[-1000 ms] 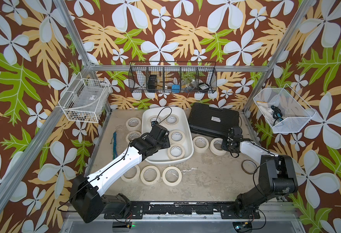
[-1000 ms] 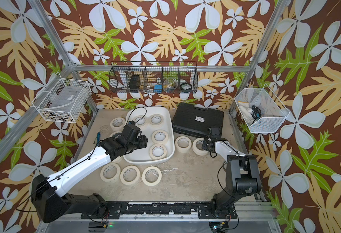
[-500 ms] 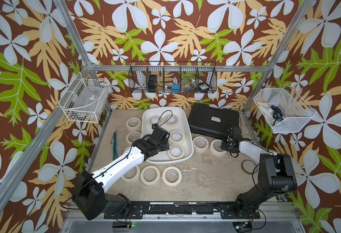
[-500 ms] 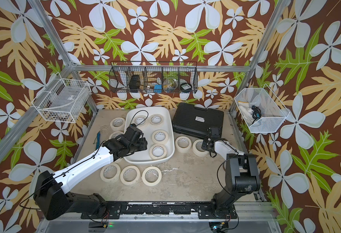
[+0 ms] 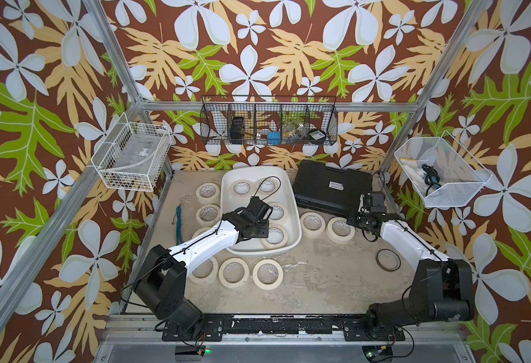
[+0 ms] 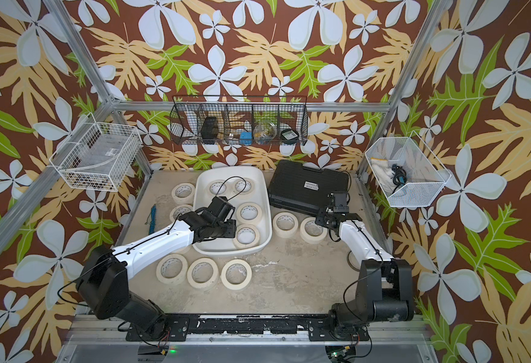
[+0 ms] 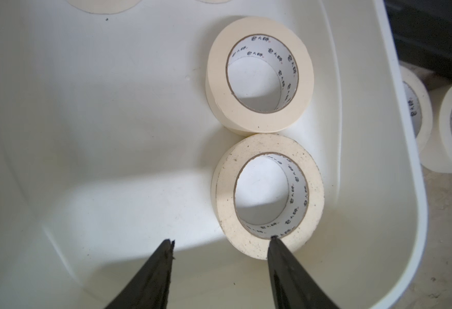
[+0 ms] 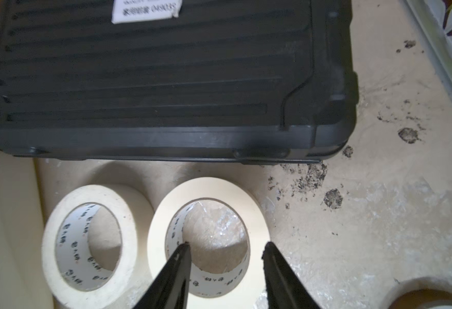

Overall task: Take out the art tape in the storage box
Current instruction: Place the art tape at the center of the board, then pick up the art tape from the storage box.

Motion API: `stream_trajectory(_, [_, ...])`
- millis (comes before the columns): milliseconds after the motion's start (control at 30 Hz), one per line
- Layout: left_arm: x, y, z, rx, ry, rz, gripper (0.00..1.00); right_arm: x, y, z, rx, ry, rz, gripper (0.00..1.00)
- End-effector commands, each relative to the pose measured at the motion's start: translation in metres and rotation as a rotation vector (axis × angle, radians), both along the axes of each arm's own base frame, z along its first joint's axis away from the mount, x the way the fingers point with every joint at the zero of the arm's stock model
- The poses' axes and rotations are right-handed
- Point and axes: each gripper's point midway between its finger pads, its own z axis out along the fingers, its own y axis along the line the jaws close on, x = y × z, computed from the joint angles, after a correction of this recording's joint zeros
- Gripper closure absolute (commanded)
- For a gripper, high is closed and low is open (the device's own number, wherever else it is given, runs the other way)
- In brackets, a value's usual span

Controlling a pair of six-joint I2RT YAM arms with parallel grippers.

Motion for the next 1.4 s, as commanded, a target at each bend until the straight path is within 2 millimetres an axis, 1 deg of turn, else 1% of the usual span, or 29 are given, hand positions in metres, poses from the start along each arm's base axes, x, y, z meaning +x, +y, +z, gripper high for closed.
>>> stream_trajectory(0, [0.002, 0.002, -0.013, 0.069, 0.021, -0.048, 0.39, -0.005, 0.013, 0.017, 0.063, -0.022, 0.038, 0.52])
stream_trajectory(100, [0.004, 0.002, -0.027, 0.103, 0.039, -0.063, 0.39, -0.01, 0.022, 0.032, 0.1, -0.053, 0.073, 0.51])
stream_trajectory(200, [0.005, -0.003, -0.035, 0.094, 0.042, -0.084, 0.39, -0.016, 0.03, 0.044, 0.124, -0.076, 0.104, 0.5])
stream_trajectory(433, [0.013, -0.009, -0.047, 0.091, 0.04, -0.089, 0.39, -0.029, 0.049, 0.062, 0.159, -0.107, 0.166, 0.5])
stream_trajectory(600, [0.018, -0.015, -0.06, 0.089, 0.052, -0.094, 0.39, -0.033, 0.065, 0.069, 0.169, -0.115, 0.204, 0.5])
stream_trajectory(733, [0.02, -0.018, -0.064, 0.086, 0.054, -0.095, 0.41, -0.035, 0.074, 0.072, 0.167, -0.118, 0.225, 0.5])
stream_trajectory(867, [0.023, -0.016, -0.067, 0.091, 0.046, -0.075, 0.52, -0.035, 0.083, 0.076, 0.173, -0.122, 0.243, 0.5])
stream_trajectory(967, [0.024, -0.013, -0.073, 0.107, 0.053, -0.06, 0.6, -0.035, 0.09, 0.079, 0.176, -0.125, 0.258, 0.51])
stream_trajectory(1033, [0.024, -0.011, -0.074, 0.109, 0.05, -0.044, 0.67, -0.036, 0.094, 0.079, 0.177, -0.122, 0.265, 0.51])
stream_trajectory(1133, [0.023, -0.014, -0.072, 0.079, 0.041, -0.037, 0.79, -0.036, 0.097, 0.078, 0.174, -0.114, 0.266, 0.51])
stream_trajectory(1267, [0.021, -0.011, -0.068, 0.077, 0.041, -0.028, 0.86, -0.037, 0.102, 0.083, 0.169, -0.121, 0.275, 0.51])
stream_trajectory(1367, [0.018, -0.005, -0.061, 0.086, 0.041, -0.007, 0.87, -0.037, 0.105, 0.09, 0.166, -0.135, 0.282, 0.51])
